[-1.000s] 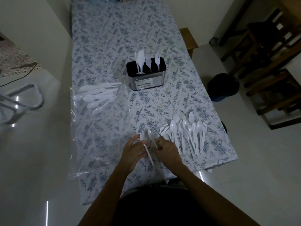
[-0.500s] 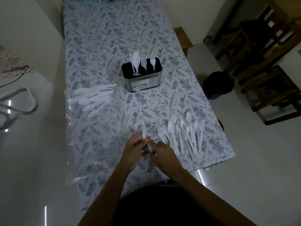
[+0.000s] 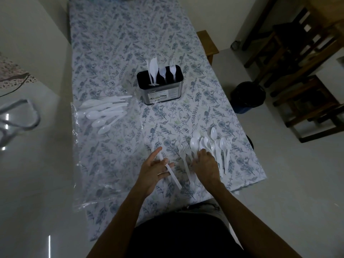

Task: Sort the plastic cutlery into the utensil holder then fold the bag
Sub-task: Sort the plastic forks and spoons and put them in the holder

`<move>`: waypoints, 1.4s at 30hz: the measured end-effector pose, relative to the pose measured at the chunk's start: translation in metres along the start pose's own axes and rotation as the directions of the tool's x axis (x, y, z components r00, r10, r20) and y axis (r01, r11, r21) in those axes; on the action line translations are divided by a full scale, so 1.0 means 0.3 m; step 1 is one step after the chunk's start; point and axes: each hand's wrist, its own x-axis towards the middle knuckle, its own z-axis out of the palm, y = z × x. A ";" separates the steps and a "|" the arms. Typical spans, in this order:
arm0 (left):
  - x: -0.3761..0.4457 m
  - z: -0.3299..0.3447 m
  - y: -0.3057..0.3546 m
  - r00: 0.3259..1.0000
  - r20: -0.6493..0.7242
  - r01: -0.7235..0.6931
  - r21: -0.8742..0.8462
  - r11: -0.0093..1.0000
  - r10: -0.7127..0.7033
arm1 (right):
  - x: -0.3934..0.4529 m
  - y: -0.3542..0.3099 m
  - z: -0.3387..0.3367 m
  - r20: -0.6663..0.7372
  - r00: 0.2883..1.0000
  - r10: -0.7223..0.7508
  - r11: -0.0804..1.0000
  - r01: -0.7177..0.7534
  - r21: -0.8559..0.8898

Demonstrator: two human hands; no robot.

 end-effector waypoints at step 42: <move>0.021 0.032 -0.002 1.000 0.024 0.013 -0.022 1.000 -0.012 | -0.054 0.019 -0.024 -0.094 0.984 -0.152 0.934 0.174 0.311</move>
